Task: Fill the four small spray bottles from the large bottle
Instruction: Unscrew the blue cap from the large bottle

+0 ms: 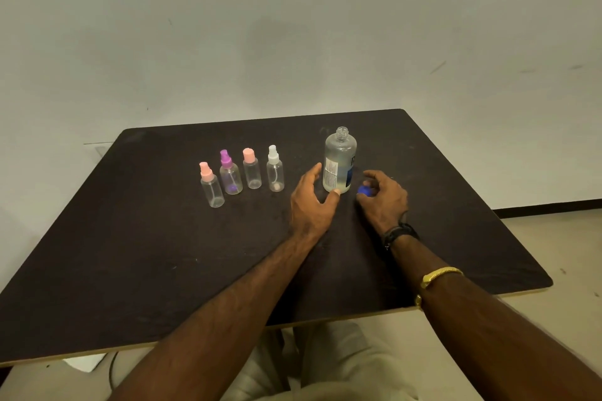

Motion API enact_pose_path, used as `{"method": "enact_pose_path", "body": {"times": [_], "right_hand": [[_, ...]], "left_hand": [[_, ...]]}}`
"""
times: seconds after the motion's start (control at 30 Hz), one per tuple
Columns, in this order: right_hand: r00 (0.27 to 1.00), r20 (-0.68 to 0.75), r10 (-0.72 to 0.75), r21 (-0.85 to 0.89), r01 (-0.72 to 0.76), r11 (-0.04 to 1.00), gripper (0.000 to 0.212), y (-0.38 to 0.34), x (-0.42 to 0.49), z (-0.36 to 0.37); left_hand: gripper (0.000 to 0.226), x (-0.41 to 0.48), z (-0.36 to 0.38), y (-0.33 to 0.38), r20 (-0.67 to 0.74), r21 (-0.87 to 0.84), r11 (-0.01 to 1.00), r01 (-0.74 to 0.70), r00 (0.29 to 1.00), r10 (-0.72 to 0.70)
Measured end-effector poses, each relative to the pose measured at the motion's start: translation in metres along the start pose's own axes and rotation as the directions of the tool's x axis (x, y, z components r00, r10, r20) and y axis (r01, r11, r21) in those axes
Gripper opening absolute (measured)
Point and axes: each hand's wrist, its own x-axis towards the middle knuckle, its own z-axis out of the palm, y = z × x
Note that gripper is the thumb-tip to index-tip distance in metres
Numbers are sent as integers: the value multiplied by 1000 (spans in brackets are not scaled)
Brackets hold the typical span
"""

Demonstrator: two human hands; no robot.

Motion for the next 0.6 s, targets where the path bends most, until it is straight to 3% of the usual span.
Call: {"method": "enact_pose_path", "body": {"times": [0.2, 0.4, 0.6], "right_hand": [[999, -25, -20, 1, 20, 1000, 61, -5, 2, -3], [950, -288, -117, 128, 159, 979, 35, -32, 0, -8], [887, -420, -194, 250, 319, 914, 20, -70, -3, -6]], "left_hand": [[65, 3, -4, 1, -31, -34, 999, -19, 999, 18], [54, 7, -16, 2, -86, -68, 996, -54, 995, 48], [44, 11, -32, 7, -204, -92, 990, -107, 975, 86]]}}
